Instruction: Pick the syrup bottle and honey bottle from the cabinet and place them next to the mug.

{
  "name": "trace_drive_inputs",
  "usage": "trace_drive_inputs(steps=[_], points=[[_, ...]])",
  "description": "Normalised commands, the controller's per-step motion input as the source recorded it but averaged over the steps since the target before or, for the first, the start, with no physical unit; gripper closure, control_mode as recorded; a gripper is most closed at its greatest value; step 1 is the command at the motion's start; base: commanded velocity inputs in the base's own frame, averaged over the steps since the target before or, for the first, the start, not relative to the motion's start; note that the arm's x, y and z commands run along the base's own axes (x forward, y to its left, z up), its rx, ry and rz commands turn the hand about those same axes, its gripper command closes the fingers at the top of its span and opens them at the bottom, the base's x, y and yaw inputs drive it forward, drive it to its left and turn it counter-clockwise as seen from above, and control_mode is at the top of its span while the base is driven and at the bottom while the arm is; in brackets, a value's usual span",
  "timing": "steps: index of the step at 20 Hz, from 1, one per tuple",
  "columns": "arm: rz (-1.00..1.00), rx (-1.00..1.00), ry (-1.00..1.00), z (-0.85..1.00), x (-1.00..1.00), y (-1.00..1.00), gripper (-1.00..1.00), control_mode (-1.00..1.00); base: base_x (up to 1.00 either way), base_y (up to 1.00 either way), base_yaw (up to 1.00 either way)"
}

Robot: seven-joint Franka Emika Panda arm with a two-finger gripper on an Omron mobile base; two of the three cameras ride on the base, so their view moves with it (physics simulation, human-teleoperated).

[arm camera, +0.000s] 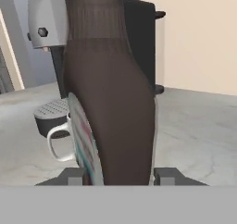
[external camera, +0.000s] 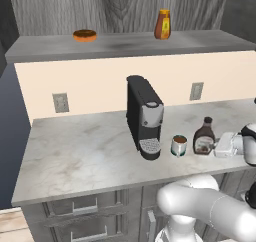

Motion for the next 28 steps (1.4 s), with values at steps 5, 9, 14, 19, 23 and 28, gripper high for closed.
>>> trace_drive_inputs(steps=[5, 9, 14, 19, 23, 28], points=[[0.00, 0.00, 0.00, 0.00, 0.29, 0.00, 1.00, -1.00, 0.00, 0.00, 0.00], [0.00, 0.00, 0.00, 0.00, 0.22, 0.00, 1.00, -1.00, 0.00, 0.00, 0.00], [0.00, 0.00, 0.00, -0.15, 0.02, 0.00, 1.00, -1.00, 0.00, 0.00, 0.00], [0.00, 0.00, 0.00, -0.28, 0.00, 0.00, 1.00, -1.00, 0.00, 0.00, 0.00], [0.00, 0.00, 0.00, -0.19, 0.00, 0.00, 1.00, -1.00, 0.00, 0.00, 0.00], [0.00, 0.00, 0.00, -0.13, 0.01, 0.00, 1.00, -1.00, 0.00, 0.00, 0.00]])
